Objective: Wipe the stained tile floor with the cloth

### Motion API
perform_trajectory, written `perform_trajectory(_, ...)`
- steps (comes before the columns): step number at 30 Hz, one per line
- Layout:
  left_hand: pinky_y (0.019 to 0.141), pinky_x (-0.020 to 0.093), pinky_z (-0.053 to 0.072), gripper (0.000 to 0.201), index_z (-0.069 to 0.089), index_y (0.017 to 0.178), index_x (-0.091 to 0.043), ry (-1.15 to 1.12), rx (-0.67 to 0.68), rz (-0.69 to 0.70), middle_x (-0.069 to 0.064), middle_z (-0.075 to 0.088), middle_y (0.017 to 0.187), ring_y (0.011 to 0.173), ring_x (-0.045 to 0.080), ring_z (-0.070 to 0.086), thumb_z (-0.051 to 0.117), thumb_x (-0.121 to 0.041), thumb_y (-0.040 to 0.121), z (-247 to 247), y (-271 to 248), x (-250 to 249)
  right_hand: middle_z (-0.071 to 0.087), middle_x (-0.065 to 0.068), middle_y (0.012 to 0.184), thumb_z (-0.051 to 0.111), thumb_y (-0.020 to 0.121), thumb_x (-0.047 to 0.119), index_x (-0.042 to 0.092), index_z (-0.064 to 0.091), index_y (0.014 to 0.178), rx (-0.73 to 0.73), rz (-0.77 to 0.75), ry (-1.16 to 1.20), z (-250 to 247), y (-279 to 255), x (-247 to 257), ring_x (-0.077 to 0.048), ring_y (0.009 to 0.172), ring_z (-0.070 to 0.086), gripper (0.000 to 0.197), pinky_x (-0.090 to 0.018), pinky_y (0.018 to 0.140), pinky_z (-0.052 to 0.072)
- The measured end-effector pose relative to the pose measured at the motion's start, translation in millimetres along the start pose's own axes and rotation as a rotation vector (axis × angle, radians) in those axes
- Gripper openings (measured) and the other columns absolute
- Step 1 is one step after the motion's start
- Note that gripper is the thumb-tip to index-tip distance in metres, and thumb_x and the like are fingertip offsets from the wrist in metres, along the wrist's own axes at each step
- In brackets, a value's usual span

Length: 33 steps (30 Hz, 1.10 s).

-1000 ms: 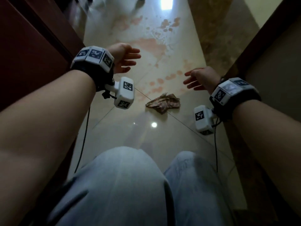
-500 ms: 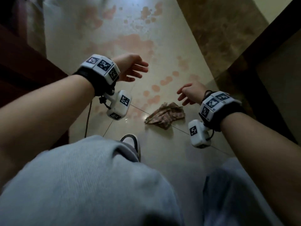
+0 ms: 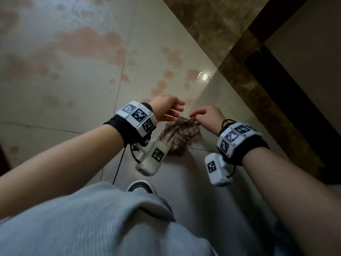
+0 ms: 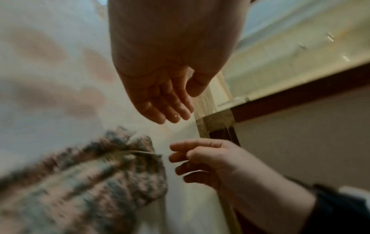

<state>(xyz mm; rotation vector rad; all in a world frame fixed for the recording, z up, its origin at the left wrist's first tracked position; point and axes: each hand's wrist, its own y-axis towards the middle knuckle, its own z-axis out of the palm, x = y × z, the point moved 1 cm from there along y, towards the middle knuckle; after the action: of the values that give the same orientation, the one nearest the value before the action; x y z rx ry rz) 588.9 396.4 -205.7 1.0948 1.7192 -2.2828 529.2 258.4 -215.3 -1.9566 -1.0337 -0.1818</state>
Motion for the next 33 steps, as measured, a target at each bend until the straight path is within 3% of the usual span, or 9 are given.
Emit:
perform_trajectory(5,0.056,0.022,0.042,0.015,0.056,0.090,-0.012,0.162,-0.042,0.073,0.000,0.055,0.073,0.058,0.013,0.050,0.043,-0.010,0.097,-4,5,1,0.071,-0.008,0.115,0.046,0.088,0.000,0.011,0.072,0.110,-0.063,-0.037,-0.027,16,-9,-3,-0.020,0.110,0.063,0.036,-0.018,0.092,0.042)
perform_trajectory(9,0.046,0.010,0.042,0.025,0.064,0.108,-0.005,0.553,-0.064,0.119,0.001,0.061,0.080,0.059,0.009,0.048,0.043,-0.008,0.095,1,6,6,0.065,-0.007,0.127,0.046,0.090,0.006,0.014,0.066,0.122,-0.047,-0.109,-0.171,29,-22,-8,-0.021,0.120,0.059,0.039,-0.020,0.102,0.039)
perform_trajectory(13,0.054,0.015,0.044,0.031,0.064,0.117,-0.010,0.784,-0.004,0.096,0.008,0.066,0.114,0.078,0.015,0.057,0.043,-0.010,0.094,6,1,13,0.042,-0.012,0.149,0.038,0.097,0.019,0.011,0.044,0.141,0.192,-0.208,-0.580,45,-28,-9,-0.026,0.136,0.042,0.045,-0.030,0.112,0.032)
perform_trajectory(17,0.092,0.028,0.045,0.037,0.052,0.132,-0.009,0.946,-0.023,0.102,0.011,0.057,0.132,0.112,0.024,0.055,0.041,-0.020,0.098,11,0,21,0.013,-0.012,0.160,0.025,0.102,0.030,0.006,0.019,0.151,0.285,-0.228,-0.686,49,-28,-15,-0.025,0.148,0.016,0.054,-0.032,0.120,0.015)
perform_trajectory(20,0.089,0.016,0.044,0.042,0.043,0.139,-0.008,0.967,0.046,0.117,0.013,0.053,0.136,0.114,0.024,0.053,0.038,-0.014,0.097,16,1,27,0.002,-0.007,0.162,0.023,0.102,0.038,0.011,0.008,0.153,0.302,-0.228,-0.750,47,-26,-23,-0.021,0.150,0.006,0.060,-0.033,0.121,0.008)
perform_trajectory(21,0.085,0.011,0.044,0.045,0.038,0.143,-0.010,0.967,0.081,0.122,0.012,0.050,0.139,0.117,0.023,0.052,0.037,-0.013,0.098,19,0,28,0.000,-0.006,0.162,0.023,0.101,0.040,0.013,0.006,0.154,0.294,-0.228,-0.780,45,-23,-26,-0.019,0.150,0.005,0.062,-0.033,0.122,0.008)
perform_trajectory(25,0.113,0.024,0.021,0.059,0.014,0.152,-0.013,1.052,0.097,0.222,0.009,0.019,0.159,0.145,0.022,0.022,0.038,-0.015,0.099,30,2,30,-0.004,-0.004,0.162,0.022,0.099,0.045,0.015,0.003,0.154,0.258,-0.169,-0.813,34,-9,-35,-0.018,0.151,0.001,0.065,-0.036,0.123,0.006)
perform_trajectory(29,0.114,0.021,0.010,0.065,0.003,0.153,-0.008,1.173,0.144,0.233,0.009,0.001,0.162,0.150,0.021,0.006,0.038,-0.013,0.099,40,8,36,-0.007,-0.002,0.162,0.021,0.101,0.038,0.016,-0.001,0.153,0.256,-0.144,-0.787,20,2,-36,-0.017,0.151,-0.001,0.061,-0.035,0.122,0.004)
perform_trajectory(33,0.120,0.029,0.005,0.067,-0.002,0.152,-0.008,1.361,0.131,0.240,0.009,-0.009,0.161,0.150,0.020,-0.003,0.036,-0.018,0.098,45,31,38,-0.012,-0.003,0.161,0.031,0.099,0.026,0.016,-0.006,0.153,0.242,-0.093,-0.775,10,11,-44,-0.019,0.151,-0.003,0.066,-0.035,0.122,0.005)
